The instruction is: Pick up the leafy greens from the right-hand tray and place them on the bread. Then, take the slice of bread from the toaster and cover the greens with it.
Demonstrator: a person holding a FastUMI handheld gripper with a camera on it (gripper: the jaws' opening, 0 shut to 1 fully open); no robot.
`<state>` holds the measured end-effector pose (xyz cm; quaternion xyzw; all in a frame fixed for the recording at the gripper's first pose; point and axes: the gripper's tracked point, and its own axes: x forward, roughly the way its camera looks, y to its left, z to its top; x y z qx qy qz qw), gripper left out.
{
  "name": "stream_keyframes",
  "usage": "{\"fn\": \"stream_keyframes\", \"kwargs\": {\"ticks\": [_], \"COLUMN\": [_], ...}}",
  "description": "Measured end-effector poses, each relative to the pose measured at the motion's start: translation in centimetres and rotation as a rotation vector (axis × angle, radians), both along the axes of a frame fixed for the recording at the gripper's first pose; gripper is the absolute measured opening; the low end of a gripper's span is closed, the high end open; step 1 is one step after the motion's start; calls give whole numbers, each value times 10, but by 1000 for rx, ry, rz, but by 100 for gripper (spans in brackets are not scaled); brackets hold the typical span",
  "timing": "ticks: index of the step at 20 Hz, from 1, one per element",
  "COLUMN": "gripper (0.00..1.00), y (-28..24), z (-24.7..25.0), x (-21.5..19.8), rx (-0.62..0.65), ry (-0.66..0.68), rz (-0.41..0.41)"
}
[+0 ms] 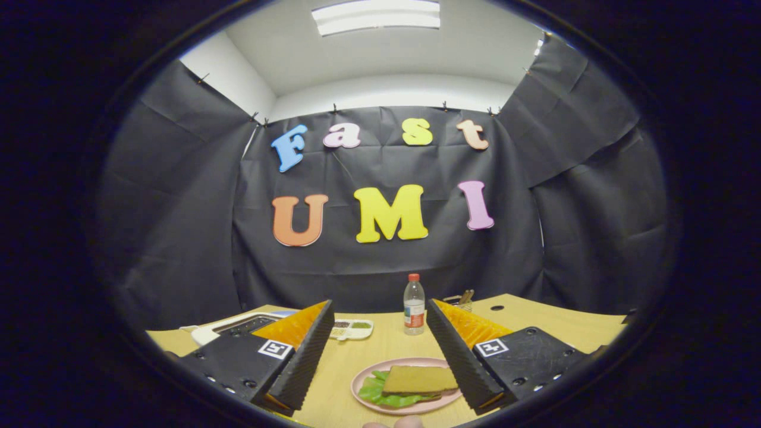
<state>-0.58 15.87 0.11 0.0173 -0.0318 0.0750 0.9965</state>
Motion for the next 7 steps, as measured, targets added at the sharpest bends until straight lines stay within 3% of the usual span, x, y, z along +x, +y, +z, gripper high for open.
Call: {"fn": "stream_keyframes", "kwargs": {"ticks": [7], "gripper": [95], "y": [4], "z": [-1], "x": [2], "rx": [2], "ry": [6], "rz": [9]}}
